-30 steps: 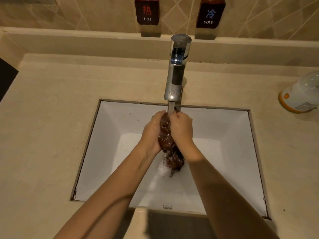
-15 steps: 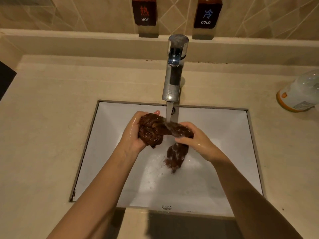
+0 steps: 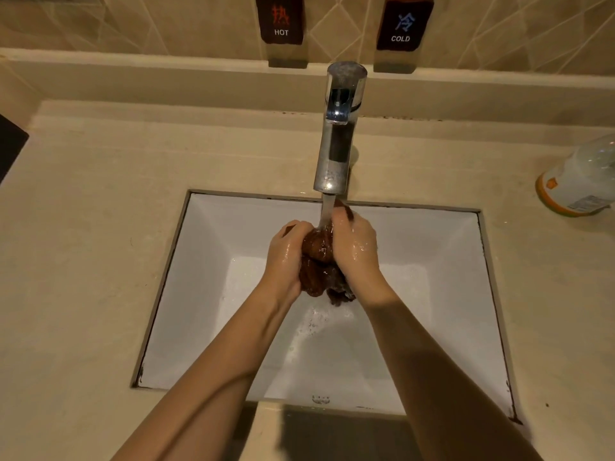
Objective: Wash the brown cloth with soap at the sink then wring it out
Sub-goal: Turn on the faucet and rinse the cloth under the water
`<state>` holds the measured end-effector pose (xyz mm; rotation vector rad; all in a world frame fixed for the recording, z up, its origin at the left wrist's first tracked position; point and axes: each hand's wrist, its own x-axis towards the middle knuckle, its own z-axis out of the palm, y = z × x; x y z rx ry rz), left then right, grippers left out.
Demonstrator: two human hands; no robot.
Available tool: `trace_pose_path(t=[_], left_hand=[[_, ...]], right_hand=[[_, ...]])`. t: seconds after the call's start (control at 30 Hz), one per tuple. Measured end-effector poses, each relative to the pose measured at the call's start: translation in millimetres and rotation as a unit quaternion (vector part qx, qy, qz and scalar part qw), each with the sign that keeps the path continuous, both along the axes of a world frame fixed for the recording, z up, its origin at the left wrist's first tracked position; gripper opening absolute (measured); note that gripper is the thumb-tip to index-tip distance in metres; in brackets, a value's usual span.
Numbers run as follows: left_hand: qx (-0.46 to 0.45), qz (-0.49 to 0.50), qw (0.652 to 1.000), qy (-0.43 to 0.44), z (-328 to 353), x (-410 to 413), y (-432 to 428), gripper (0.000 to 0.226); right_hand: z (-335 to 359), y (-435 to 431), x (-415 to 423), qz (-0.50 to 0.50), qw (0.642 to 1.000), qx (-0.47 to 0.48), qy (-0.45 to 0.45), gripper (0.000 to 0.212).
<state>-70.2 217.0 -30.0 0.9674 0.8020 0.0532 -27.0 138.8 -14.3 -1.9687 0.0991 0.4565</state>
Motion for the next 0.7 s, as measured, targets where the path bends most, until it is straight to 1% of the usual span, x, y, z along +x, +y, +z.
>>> trace_pose_path(t=[0.07, 0.13, 0.17, 0.23, 0.27, 0.3, 0.37, 0.4, 0.43, 0.47, 0.5, 0.53, 0.57, 0.6, 0.63, 0.67, 0.7], left_hand=[[-0.010, -0.013, 1.000, 0.005, -1, -4, -2, 0.030], [-0.006, -0.045, 0.999, 0.005, -1, -8, -2, 0.014], [-0.013, -0.067, 0.998, 0.007, -2, -10, -1, 0.018], [-0.050, -0.116, 0.992, 0.017, -2, -14, 4, 0.049], [-0.072, -0.137, 0.988, 0.015, -1, -15, 6, 0.057], [-0.091, -0.155, 0.984, 0.011, 0, -16, 8, 0.058], [-0.118, -0.163, 0.979, 0.007, 1, -17, 10, 0.048], [-0.118, -0.161, 0.980, -0.001, 2, -17, 9, 0.037], [-0.110, -0.159, 0.981, -0.010, 0, -17, 11, 0.028], [-0.098, -0.162, 0.982, -0.012, -1, -17, 12, 0.023], [-0.091, -0.168, 0.981, -0.015, -1, -17, 13, 0.022], [-0.089, -0.176, 0.980, -0.019, -1, -18, 14, 0.025], [-0.088, -0.183, 0.979, -0.021, -1, -18, 16, 0.029], [-0.091, -0.185, 0.978, -0.023, 0, -18, 16, 0.031], [-0.102, -0.178, 0.978, -0.027, 1, -18, 17, 0.027], [-0.115, -0.167, 0.979, -0.030, 3, -18, 18, 0.018], [-0.122, -0.160, 0.979, -0.035, 3, -18, 20, 0.013]], right_hand=[[-2, 2, 7, 0.002, 1.000, -0.025, 0.011, 0.033], [-8, 1, 7, 0.020, 0.999, -0.028, 0.000, 0.031], [-9, 1, 5, 0.028, 0.999, -0.035, -0.016, 0.033], [-7, 2, -2, 0.034, 0.997, -0.044, -0.045, 0.039], [-7, 4, -5, 0.037, 0.997, -0.045, -0.056, 0.042], [-8, 5, -6, 0.039, 0.996, -0.050, -0.067, 0.045], [-10, 8, -3, 0.041, 0.991, -0.099, -0.084, 0.051], [-11, 8, -1, 0.050, 0.987, -0.123, -0.088, 0.055], [-11, 7, 3, 0.062, 0.986, -0.127, -0.087, 0.058], [-12, 4, 7, 0.077, 0.989, -0.102, -0.070, 0.060], [-12, -1, 10, 0.088, 0.994, -0.052, -0.035, 0.060], [-11, -7, 11, 0.095, 0.995, 0.010, 0.032, 0.063], [-11, -14, 11, 0.097, 0.986, 0.074, 0.115, 0.075], [-16, -21, 11, 0.093, 0.972, 0.118, 0.181, 0.089], [-24, -29, 7, 0.097, 0.962, 0.136, 0.216, 0.101], [-30, -36, 1, 0.115, 0.958, 0.137, 0.225, 0.106], [-36, -43, -4, 0.143, 0.956, 0.126, 0.224, 0.104]])
